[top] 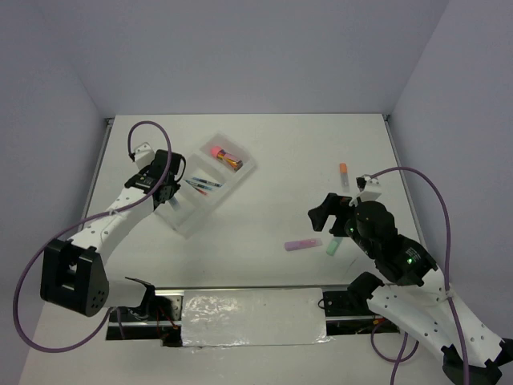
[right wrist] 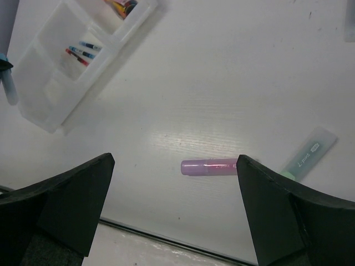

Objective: Sort the stationery into containers
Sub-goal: Place the pen in the storage box.

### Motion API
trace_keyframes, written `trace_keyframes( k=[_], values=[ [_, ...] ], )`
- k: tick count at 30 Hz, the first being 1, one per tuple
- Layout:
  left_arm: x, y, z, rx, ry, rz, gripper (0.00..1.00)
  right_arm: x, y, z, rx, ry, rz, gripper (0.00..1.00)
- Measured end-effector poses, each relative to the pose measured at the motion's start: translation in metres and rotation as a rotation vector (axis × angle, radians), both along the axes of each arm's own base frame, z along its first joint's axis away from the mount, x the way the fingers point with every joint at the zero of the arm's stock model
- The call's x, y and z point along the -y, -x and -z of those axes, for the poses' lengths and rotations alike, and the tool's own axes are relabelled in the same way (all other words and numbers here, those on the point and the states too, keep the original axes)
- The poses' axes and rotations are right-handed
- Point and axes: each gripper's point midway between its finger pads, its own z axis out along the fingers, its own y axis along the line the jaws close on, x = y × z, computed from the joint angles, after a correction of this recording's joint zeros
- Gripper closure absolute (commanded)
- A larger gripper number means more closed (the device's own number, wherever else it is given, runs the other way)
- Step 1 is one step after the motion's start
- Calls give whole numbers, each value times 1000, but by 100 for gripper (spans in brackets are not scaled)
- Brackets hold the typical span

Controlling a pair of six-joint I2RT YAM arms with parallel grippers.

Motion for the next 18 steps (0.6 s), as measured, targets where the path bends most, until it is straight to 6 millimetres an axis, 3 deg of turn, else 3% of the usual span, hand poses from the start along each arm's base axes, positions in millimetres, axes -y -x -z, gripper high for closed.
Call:
trace_keyframes(
  k=[2, 5, 9, 11, 15, 18],
  values=[
    [-1, -3, 9, -21, 8, -7, 75, -3, -3, 5, -14, 8, -4, 0],
    [-6, -7, 22, -44, 15, -40, 61, -7, -7, 14, -39, 25, -5, 0],
    [-7, -8, 28, -52, 25, -64, 27, -8, -11, 26, -79, 52, 8, 0],
    [-7, -9, 28, -49, 26, -66, 17, -8, -15, 31, -97, 64, 16, 0],
    [-7, -8, 29, -50, 31, -60, 12, 2, -34, 44, -141, 85, 86, 0],
    [-1, -7, 19, -28, 63, -20, 11, 30, -65, 57, -193, 110, 192, 0]
  ],
)
